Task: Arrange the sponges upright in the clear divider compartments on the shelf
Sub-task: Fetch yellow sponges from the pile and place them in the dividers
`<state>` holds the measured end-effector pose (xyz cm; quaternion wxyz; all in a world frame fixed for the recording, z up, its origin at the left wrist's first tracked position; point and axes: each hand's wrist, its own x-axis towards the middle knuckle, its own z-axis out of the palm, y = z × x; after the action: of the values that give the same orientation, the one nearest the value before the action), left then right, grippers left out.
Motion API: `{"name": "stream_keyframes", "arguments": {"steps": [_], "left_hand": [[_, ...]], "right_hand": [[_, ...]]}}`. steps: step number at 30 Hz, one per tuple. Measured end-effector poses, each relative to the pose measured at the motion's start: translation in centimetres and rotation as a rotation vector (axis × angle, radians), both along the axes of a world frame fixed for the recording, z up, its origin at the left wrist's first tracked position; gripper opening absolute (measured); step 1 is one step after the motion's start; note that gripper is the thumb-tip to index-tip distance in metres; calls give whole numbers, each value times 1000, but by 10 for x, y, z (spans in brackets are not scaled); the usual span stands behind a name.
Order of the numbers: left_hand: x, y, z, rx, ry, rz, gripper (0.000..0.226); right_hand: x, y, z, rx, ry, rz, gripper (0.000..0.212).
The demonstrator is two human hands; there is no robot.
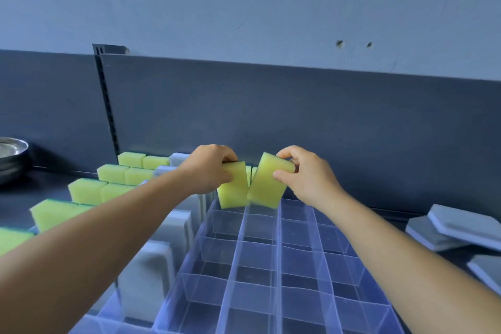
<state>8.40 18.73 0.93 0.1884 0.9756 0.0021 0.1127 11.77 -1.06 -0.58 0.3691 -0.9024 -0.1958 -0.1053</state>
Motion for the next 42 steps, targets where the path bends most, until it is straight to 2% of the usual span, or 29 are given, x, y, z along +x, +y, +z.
{"name": "stream_keyframes", "arguments": {"steps": [7,13,19,22,26,30,32,37,42], "left_hand": [[18,11,-4,130,35,-18,29],[28,13,-12,245,43,-76,32],[38,5,-26,526,103,-132,29],[41,3,-28,600,120,-150,34],[42,-1,-27,628,133,-151,36],[36,-6,-20,571,134,-134,61],[30,-14,-14,528,91,-143,66],[14,-57,-3,439,-16,-204,60],[14,-120,-4,401,-31,-291,54]], "right_hand": [[20,11,-7,-103,4,-84,17],[24,17,-12,-197,10,-70,20],[21,29,-23,-375,-35,-59,30],[21,30,-29,-466,-11,-38,36],[18,27,-29,-467,36,-40,47],[12,14,-16,-444,34,-35,65],[6,2,-8,-440,8,-42,71],[-9,-42,-1,-464,1,-61,74],[-21,-98,-5,-492,40,-115,73]]}}
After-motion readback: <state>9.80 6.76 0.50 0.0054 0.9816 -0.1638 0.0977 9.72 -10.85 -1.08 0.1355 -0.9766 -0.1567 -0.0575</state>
